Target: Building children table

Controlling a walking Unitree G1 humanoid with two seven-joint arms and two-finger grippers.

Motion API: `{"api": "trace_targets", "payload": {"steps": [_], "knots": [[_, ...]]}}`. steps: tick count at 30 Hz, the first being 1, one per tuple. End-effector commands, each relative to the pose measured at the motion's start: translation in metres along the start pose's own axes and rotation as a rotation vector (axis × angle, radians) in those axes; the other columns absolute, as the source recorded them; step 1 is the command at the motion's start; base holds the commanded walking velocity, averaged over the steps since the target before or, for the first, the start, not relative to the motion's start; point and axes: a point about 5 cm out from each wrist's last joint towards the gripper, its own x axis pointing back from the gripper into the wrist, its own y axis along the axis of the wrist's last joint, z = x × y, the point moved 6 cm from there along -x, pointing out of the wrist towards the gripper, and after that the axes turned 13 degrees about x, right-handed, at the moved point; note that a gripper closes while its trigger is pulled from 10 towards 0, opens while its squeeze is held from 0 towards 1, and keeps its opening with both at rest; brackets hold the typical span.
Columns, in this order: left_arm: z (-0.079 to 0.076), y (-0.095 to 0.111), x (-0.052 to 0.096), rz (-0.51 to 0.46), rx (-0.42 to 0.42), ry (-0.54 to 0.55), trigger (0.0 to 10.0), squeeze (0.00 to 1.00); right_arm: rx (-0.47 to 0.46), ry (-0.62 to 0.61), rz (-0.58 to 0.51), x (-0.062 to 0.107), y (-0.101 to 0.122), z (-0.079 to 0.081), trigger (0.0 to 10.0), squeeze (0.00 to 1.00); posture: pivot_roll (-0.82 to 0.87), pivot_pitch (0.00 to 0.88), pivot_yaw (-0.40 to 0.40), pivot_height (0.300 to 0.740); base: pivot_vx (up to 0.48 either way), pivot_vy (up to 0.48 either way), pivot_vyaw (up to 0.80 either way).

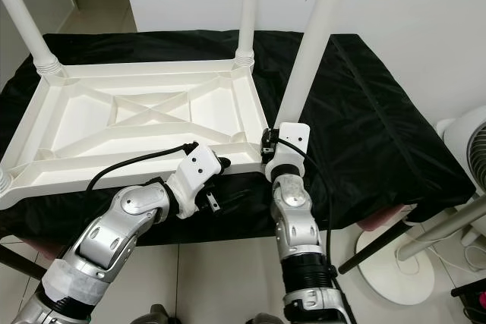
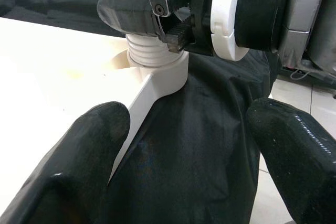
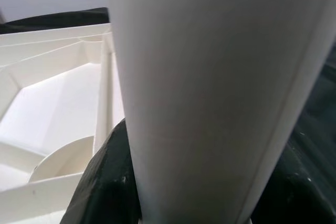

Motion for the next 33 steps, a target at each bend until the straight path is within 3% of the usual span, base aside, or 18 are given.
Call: {"api": "trace_targets", "payload": {"steps": [1, 6, 7, 14, 15, 16, 17, 21, 24, 33], "knots": [[0.001, 0.000, 0.000, 0.003, 0.001, -0.002, 10.0, 0.00, -0.016, 0.015, 0.084, 0.006, -0.022, 0.006, 10.0, 0.00, -0.09, 0.000, 0.002, 0.740, 0.000, 0.000, 0.00], [0.000, 0.000, -0.001, 0.003, 0.001, -0.003, 10.0, 0.00, -0.013, 0.034, 0.049, 0.006, -0.011, 0.008, 10.0, 0.00, -0.09, 0.000, 0.001, 0.740, 0.000, 0.000, 0.00], [0.000, 0.000, -0.001, 0.004, -0.001, -0.003, 10.0, 0.00, -0.013, 0.032, 0.044, 0.006, -0.010, 0.007, 10.0, 1.00, -0.09, 0.000, -0.001, 0.740, 0.000, 0.000, 0.00], [0.003, 0.002, 0.000, 0.000, -0.004, 0.006, 10.0, 0.00, -0.022, 0.059, -0.014, 0.006, -0.001, 0.000, 10.0, 1.00, -0.08, 0.000, -0.002, 0.740, 0.000, 0.000, 0.00], [0.003, 0.002, 0.000, -0.001, -0.004, 0.008, 10.0, 0.00, -0.017, 0.113, -0.028, 0.006, 0.000, -0.001, 10.0, 0.19, -0.08, 0.000, -0.004, 0.740, 0.000, 0.000, 0.00], [0.003, 0.002, 0.000, -0.001, -0.004, 0.008, 10.0, 0.00, -0.017, 0.113, -0.028, 0.006, 0.000, -0.001, 10.0, 0.19, -0.08, 0.000, -0.004, 0.740, 0.000, 0.000, 0.00], [0.004, 0.002, 0.000, -0.001, -0.003, 0.011, 10.0, 0.00, 0.002, 0.207, -0.050, 0.007, -0.001, -0.002, 10.0, 0.00, -0.08, 0.000, -0.004, 0.740, 0.000, 0.000, 0.00], [0.005, 0.003, 0.000, -0.001, -0.006, 0.012, 10.0, 0.00, 0.040, 0.268, -0.073, 0.007, 0.000, -0.006, 10.0, 0.00, -0.08, 0.000, -0.005, 0.740, 0.000, 0.000, 0.00], [0.006, 0.004, 0.000, -0.002, -0.006, 0.013, 10.0, 0.00, 0.113, 0.396, -0.105, 0.007, 0.000, -0.010, 10.0, 0.00, -0.08, 0.000, 0.000, 0.740, 0.000, 0.000, 0.00], [0.007, 0.005, -0.002, -0.003, -0.010, 0.011, 10.0, 0.00, 0.188, 0.607, -0.166, 0.004, 0.005, -0.011, 10.0, 0.00, -0.09, 0.000, 0.009, 0.740, 0.000, 0.000, 0.00]]}}
